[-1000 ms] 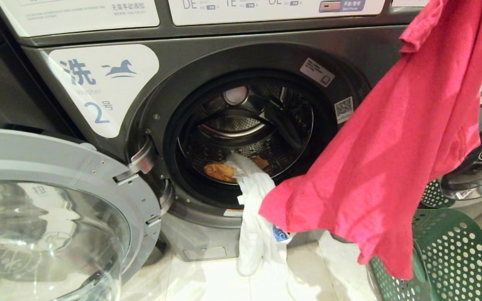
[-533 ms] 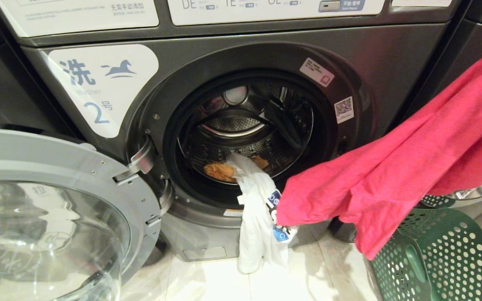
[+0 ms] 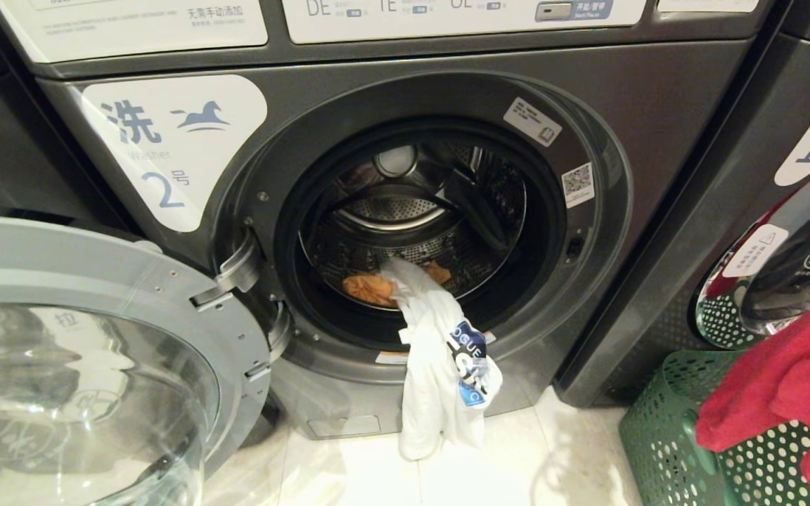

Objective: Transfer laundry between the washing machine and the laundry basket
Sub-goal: Pick a cloth and place it into the basket

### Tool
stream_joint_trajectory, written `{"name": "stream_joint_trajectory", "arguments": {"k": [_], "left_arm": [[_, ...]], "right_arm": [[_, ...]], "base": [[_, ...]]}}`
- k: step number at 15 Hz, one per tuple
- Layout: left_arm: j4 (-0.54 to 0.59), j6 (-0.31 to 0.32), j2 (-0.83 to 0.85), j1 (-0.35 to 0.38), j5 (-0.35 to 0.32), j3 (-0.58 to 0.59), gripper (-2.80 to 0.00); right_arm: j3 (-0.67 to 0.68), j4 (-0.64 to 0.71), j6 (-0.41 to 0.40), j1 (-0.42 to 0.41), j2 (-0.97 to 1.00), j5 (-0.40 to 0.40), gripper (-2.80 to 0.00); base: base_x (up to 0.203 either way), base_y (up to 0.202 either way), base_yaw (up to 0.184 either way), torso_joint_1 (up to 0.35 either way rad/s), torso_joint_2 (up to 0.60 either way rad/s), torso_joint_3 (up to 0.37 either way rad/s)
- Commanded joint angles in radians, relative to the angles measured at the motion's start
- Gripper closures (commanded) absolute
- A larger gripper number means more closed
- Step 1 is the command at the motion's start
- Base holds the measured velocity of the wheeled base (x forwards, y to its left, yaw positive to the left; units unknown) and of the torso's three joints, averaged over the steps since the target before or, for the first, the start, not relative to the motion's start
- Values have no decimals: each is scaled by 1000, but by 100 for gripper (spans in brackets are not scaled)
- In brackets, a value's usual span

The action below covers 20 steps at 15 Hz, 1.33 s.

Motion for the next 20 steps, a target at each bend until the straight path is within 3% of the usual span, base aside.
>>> {"name": "stream_joint_trajectory", "arguments": {"k": [1,4,7,9,14,20], "left_arm": [[0,0,0,0,0,0,0],[0,0,0,0,0,0,0],[0,0,0,0,0,0,0],[0,0,0,0,0,0,0],[0,0,0,0,0,0,0],[0,0,0,0,0,0,0]], "right_arm": [[2,51,17,-69,-17,-20,0],[48,158,168,-252,10,-40,0],[71,176,232,-414,101,-28,0],[69,167,254,-473,159,-8,0],[91,57,262,-508,277,48,0],[260,-52,272,-519,363,89,0]], "base": [[0,0,0,0,0,0],[0,0,0,0,0,0],[0,0,0,0,0,0],[0,0,0,0,0,0],[0,0,0,0,0,0],[0,0,0,0,0,0]]}}
